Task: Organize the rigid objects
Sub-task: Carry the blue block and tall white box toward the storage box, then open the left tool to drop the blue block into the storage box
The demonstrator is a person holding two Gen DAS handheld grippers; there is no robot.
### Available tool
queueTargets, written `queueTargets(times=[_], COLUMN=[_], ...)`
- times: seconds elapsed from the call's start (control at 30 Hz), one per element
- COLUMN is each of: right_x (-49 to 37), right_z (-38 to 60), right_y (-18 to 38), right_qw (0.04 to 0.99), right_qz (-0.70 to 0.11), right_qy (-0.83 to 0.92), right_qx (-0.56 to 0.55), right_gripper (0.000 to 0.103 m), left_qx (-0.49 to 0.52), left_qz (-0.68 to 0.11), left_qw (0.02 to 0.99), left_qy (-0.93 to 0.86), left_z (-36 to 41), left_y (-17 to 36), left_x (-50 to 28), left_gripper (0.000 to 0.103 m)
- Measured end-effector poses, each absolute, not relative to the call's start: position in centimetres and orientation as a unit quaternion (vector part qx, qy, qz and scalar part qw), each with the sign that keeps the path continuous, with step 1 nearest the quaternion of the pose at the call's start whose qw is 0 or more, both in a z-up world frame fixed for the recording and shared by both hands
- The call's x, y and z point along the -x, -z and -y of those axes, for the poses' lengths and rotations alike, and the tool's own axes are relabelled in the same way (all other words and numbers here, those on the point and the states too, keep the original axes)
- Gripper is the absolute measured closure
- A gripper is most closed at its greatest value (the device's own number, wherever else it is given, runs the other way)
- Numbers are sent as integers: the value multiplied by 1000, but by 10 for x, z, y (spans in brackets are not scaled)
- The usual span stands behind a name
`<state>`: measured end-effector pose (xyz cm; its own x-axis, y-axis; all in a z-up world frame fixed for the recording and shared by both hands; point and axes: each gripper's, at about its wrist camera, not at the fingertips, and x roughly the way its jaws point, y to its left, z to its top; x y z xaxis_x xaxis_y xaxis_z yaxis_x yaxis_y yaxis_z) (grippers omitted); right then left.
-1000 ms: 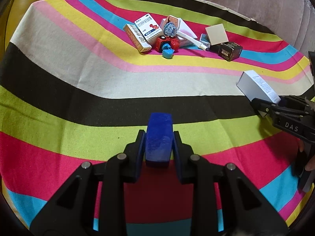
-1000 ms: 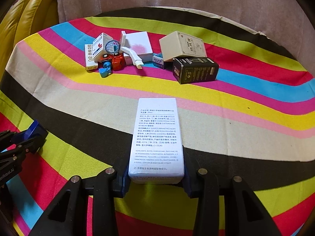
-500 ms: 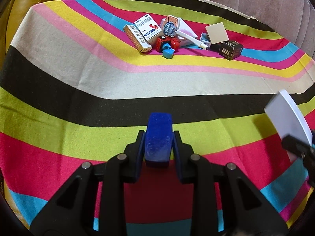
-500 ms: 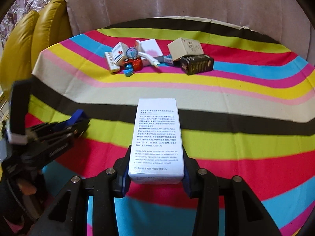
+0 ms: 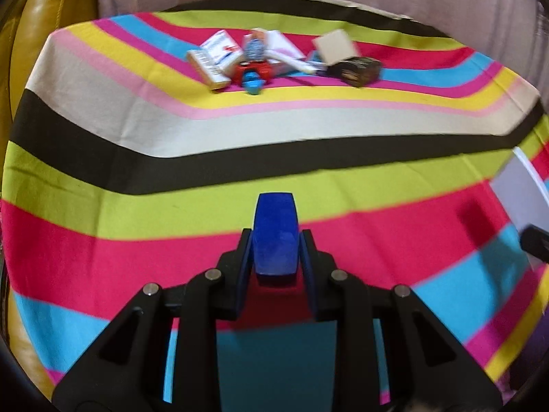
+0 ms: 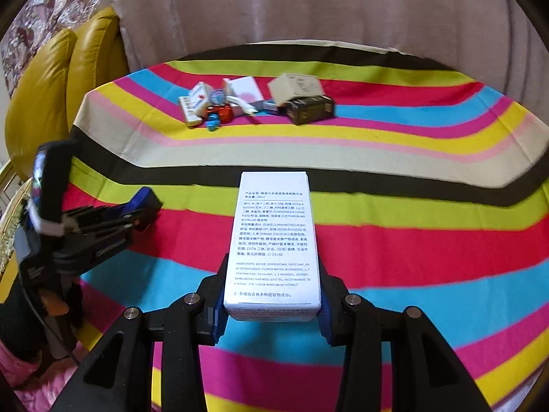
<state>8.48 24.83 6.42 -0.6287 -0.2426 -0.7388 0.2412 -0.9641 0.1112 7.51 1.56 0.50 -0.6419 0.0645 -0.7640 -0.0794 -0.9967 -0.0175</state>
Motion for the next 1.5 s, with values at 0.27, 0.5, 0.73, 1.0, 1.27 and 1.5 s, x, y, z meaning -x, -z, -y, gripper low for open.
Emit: queueTargets(times=[0.27,0.5,0.73,1.0,1.27,1.5], right_x=[-111,-131,-162,-205,-245,-273], right_z=[-295,-324,-354,-392,-431,-456], right_y=[-62,-64,-69,-76,-76,-70], right_qw=[102,93,85,37,-12,-52], right_qz=[33,56,65,68,82,85], right_qy=[905,906,911,919,921,917], right_qx=[-411,-409,-398,-387,-381,-387], right_gripper=[61,61,60,61,60,61], left_qx=[418,416,400,391,383,378], left_qz=[-54,-72,-99,-134,-166,-222], left_qw=[85,108,144,229,306,371], left_qy=[-903,-900,-900,-882,-856,-819], left_z=[-60,-83,-116,-172,-231,-290], left_y=[-17,-28,-46,-63,-76,-78], left_x=[-102,-116,-134,-160,-186,-214], left_gripper=[72,72,72,72,72,72])
